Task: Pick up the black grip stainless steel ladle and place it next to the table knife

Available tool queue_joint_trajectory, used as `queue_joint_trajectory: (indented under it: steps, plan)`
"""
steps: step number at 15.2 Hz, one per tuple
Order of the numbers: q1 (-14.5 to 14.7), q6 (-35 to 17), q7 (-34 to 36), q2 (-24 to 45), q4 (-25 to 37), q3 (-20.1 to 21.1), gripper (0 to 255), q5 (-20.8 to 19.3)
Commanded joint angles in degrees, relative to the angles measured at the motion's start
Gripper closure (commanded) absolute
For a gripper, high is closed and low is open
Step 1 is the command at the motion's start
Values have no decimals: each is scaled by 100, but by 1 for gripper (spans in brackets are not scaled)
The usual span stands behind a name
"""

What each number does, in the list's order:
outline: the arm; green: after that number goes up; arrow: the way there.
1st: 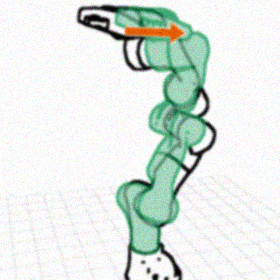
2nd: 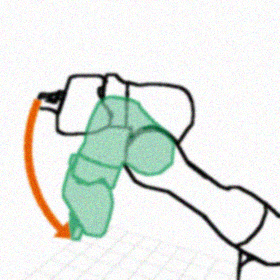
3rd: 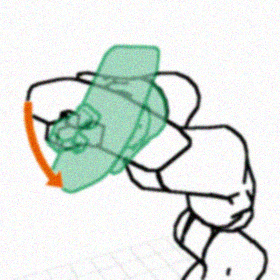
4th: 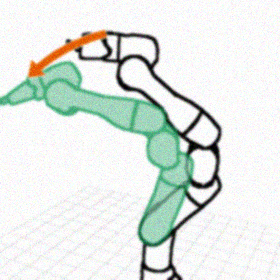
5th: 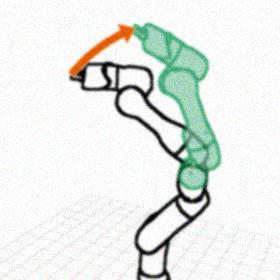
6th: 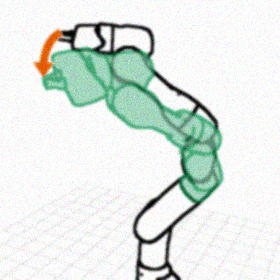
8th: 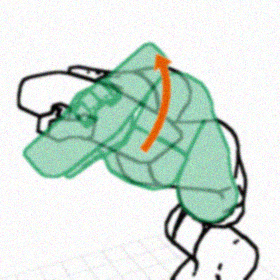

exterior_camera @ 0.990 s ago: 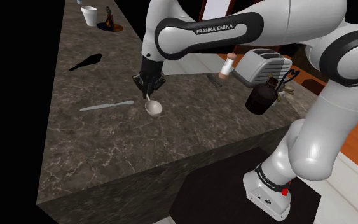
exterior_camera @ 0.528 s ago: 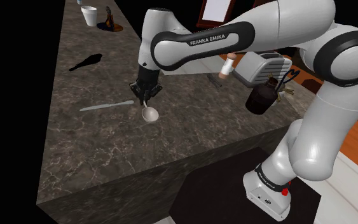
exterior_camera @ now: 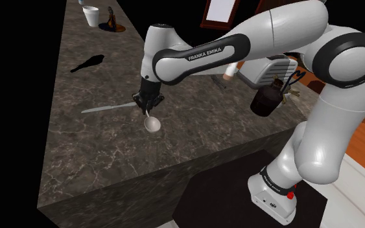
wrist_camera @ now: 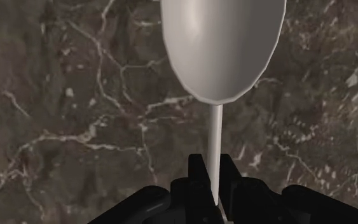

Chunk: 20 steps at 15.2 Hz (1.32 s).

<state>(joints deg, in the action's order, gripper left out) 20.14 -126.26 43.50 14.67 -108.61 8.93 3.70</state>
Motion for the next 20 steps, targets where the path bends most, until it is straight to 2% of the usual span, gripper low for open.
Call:
queue_joint_trajectory:
  steps: [1,4,12,13,18,20]
  plan:
    - [3,-142,-7,71,-68,-3,255,-6]
    - [9,-337,-14,179,-156,-7,255,-15]
    - [9,-337,-14,179,-156,-6,255,-15]
    - [9,-337,-14,180,-155,-6,0,-15]
    - [9,-337,-14,180,-155,-6,0,-15]
    - [-19,-11,-30,-26,-35,-6,0,8]
